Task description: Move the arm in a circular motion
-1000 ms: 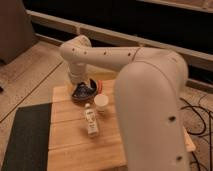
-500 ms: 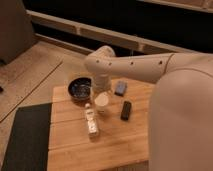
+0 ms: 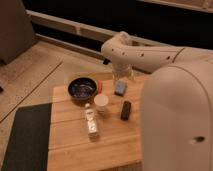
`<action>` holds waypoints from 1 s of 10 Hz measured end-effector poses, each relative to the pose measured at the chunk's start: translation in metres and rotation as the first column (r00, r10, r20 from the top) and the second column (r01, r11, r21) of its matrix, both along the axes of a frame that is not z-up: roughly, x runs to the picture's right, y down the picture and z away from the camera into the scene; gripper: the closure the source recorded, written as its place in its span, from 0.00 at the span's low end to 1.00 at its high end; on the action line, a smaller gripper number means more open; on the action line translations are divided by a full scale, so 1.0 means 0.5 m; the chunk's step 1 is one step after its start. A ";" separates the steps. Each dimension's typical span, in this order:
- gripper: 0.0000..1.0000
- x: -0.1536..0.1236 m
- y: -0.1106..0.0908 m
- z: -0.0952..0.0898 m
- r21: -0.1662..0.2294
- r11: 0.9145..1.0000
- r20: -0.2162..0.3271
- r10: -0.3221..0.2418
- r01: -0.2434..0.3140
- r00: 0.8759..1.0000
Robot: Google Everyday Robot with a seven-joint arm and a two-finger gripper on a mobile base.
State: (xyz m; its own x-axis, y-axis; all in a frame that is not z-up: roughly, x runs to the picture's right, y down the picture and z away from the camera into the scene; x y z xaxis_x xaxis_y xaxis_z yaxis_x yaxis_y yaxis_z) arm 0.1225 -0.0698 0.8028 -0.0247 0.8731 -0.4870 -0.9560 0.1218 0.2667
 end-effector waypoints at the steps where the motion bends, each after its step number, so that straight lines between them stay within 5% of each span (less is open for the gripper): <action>1: 0.35 0.004 -0.037 0.027 0.004 1.000 -0.028 -0.013 0.013 1.000; 3: 0.35 -0.033 -0.088 0.079 0.007 0.999 -0.015 -0.031 0.031 0.999; 6: 0.35 -0.193 -0.141 0.152 0.002 0.994 0.117 -0.113 0.113 0.987; 10: 0.35 -0.402 -0.125 0.144 0.007 0.965 0.333 -0.249 0.261 0.910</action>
